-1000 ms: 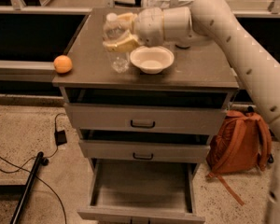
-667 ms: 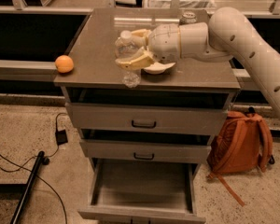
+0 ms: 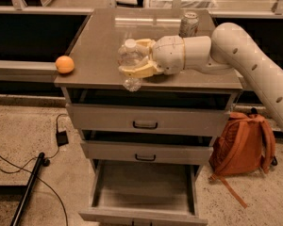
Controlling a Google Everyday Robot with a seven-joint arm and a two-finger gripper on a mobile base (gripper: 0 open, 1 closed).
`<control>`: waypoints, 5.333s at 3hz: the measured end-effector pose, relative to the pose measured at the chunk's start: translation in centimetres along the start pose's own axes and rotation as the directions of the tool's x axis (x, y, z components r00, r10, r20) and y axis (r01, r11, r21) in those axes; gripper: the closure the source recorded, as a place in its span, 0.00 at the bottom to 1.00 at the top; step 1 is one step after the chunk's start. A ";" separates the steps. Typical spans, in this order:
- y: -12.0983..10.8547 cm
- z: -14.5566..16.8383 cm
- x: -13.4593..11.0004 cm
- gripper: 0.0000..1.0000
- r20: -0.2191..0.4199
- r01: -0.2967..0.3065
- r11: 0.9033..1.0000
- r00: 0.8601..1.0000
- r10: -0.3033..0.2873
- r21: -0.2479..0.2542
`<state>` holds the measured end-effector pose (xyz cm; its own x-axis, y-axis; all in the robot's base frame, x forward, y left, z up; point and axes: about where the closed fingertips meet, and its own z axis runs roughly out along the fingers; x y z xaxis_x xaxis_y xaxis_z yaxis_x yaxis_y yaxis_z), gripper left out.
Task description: Place water bottle into bottom drawer
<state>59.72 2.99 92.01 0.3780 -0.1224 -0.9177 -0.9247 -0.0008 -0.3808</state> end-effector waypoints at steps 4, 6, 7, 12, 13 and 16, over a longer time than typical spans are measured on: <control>8.0 -1.8 -3.6 1.00 0.016 -0.015 1.000 1.000 0.015 0.007; 12.9 -4.7 8.9 1.00 0.012 -0.052 0.997 0.999 0.053 -0.051; 15.2 -7.6 13.5 1.00 -0.032 -0.089 0.995 0.996 0.088 -0.048; 23.9 -7.6 28.7 1.00 0.092 -0.182 0.981 0.978 0.188 -0.067; 24.1 -7.4 28.8 1.00 0.088 -0.181 0.981 0.978 0.187 -0.069; 28.0 -10.9 44.1 1.00 0.101 -0.326 0.943 0.943 0.318 0.066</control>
Offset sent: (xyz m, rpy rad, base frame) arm -0.1222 -0.0255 -0.0213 0.0865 0.1132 -0.0222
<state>50.03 -13.25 42.13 0.0666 -0.0156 -0.9977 -0.9922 0.1050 -0.0678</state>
